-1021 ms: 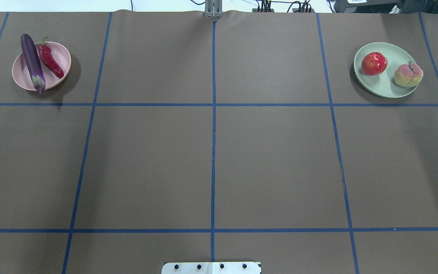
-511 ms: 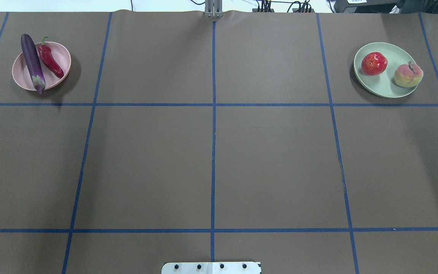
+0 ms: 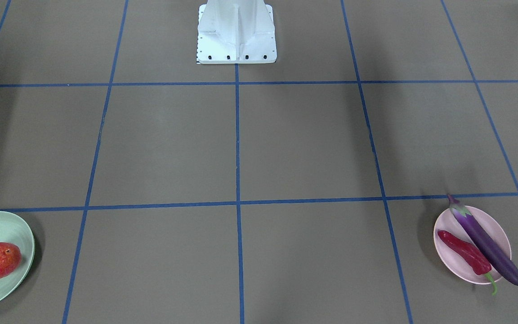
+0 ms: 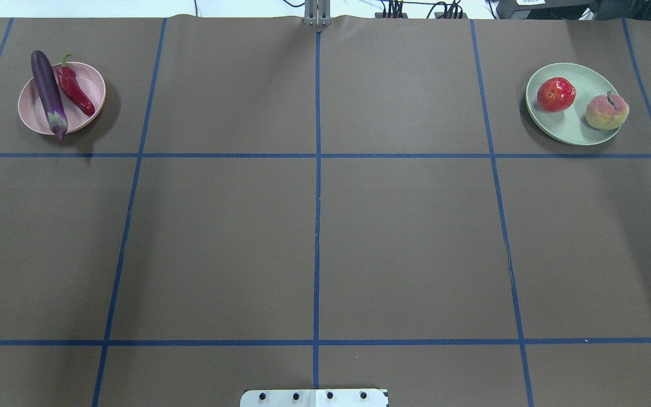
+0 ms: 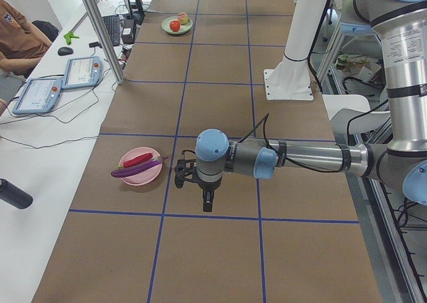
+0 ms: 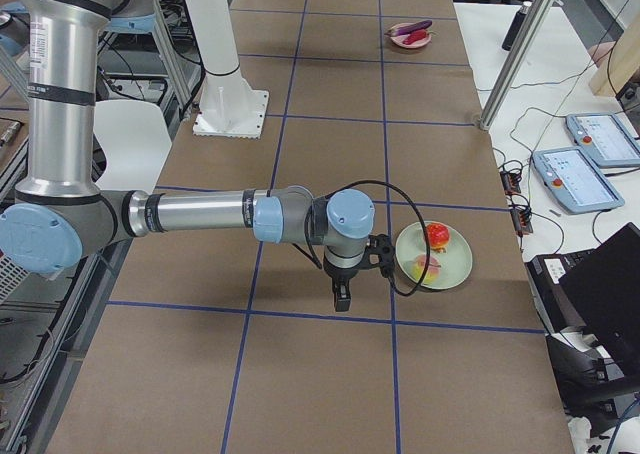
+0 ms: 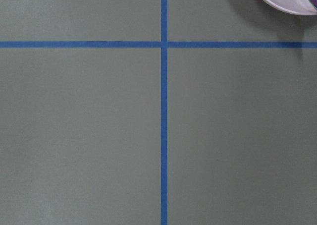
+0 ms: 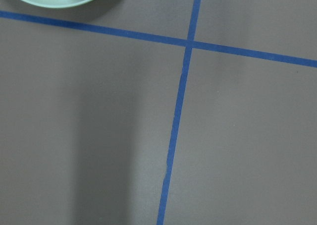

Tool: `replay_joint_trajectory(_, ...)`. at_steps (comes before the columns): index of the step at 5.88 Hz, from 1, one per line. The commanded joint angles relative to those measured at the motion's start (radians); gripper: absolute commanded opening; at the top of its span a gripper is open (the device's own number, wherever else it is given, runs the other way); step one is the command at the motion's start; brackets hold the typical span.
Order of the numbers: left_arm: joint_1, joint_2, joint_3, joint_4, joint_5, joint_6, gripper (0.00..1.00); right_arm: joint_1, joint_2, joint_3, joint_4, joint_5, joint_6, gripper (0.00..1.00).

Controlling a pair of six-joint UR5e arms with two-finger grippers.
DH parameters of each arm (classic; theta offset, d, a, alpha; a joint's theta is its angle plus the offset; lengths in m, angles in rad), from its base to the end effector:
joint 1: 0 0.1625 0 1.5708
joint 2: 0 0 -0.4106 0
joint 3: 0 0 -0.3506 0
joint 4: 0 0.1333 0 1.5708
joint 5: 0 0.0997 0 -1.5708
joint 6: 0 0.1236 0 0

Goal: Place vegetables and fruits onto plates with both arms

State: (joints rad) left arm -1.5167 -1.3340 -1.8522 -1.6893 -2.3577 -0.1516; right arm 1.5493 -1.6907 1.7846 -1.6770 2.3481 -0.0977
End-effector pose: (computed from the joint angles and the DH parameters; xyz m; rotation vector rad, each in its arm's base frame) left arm -0.0259 -0.3684 0.6159 0.0732 0.7967 -0.0281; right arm 0.0380 -0.3995 0.6266 0.0179 -0.7776 -0.1084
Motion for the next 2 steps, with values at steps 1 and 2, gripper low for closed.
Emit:
replay_joint_trajectory(1,0.000,-0.001,-0.004,0.000,0.002,0.000,1.00,0.000,0.003,-0.001,0.000,-0.004,0.021,1.00)
replay_joint_trajectory(2,0.000,-0.001,-0.012,0.000,0.002,-0.002,1.00,0.000,0.011,-0.002,0.000,-0.012,0.021,1.00)
